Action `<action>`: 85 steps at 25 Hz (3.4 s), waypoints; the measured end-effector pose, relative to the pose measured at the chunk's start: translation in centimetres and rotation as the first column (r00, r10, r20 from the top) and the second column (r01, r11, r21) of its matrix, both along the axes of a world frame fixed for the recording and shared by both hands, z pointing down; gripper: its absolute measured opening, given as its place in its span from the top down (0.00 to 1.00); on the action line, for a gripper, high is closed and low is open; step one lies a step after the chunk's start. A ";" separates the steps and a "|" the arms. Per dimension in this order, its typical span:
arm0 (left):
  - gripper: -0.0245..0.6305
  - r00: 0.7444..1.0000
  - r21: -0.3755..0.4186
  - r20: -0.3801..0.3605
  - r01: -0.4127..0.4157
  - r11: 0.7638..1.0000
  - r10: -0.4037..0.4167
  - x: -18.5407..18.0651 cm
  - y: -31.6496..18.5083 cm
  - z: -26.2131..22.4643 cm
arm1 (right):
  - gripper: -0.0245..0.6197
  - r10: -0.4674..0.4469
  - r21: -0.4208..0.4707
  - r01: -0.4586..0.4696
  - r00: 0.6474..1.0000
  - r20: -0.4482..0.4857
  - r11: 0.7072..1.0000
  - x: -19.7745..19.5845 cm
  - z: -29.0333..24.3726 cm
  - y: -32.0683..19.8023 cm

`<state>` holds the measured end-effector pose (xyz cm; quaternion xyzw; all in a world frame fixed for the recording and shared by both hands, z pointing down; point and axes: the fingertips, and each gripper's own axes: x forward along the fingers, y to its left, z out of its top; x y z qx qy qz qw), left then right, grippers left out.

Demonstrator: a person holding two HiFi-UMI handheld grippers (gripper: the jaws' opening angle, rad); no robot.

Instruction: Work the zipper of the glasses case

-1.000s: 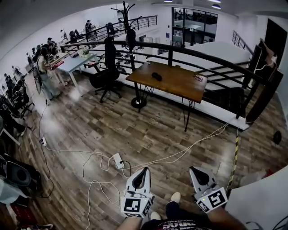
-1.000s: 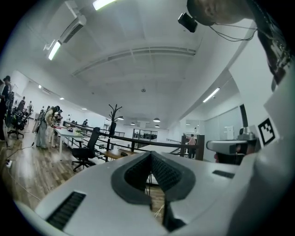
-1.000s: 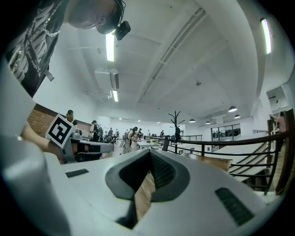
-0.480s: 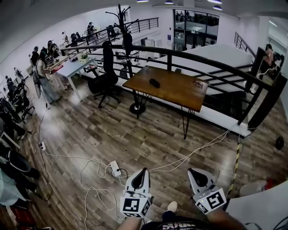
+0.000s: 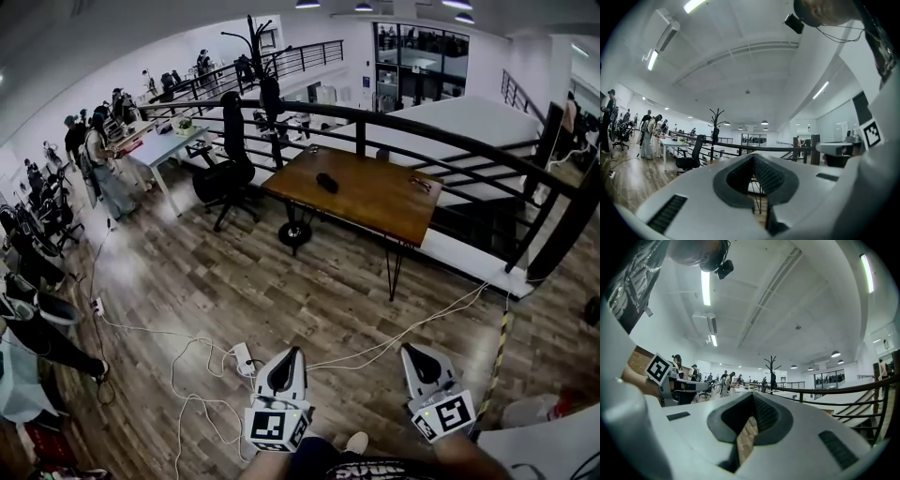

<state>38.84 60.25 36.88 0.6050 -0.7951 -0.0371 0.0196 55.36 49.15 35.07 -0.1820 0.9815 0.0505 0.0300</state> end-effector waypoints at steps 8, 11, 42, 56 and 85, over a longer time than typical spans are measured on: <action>0.95 0.999 0.021 0.010 0.042 0.999 -0.042 -2.0 -1.0 -1.5 | 0.97 -0.066 -0.011 0.066 0.998 -0.014 0.998 -2.5 0.2 -0.9; 0.95 0.999 0.024 0.014 0.030 0.999 -0.031 -2.8 -2.4 -1.6 | 0.97 -0.072 0.011 0.072 0.997 0.002 0.997 -3.5 -0.2 -1.5; 0.95 0.995 0.004 -0.020 -0.094 0.996 0.094 -26.8 -17.4 1.5 | 0.97 -0.034 -0.027 0.033 0.998 -0.049 0.999 -30.6 1.5 -13.9; 0.95 0.987 0.004 -0.053 -0.150 0.989 0.150 -31.9 -21.1 2.1 | 0.97 0.029 -0.007 -0.029 0.999 -0.038 1.000 -35.5 1.5 -17.8; 0.95 0.988 -0.047 -0.072 -0.142 0.989 0.138 -40.7 -48.8 3.6 | 0.97 0.007 -0.096 -0.014 0.997 -0.075 0.995 -44.0 4.0 -45.3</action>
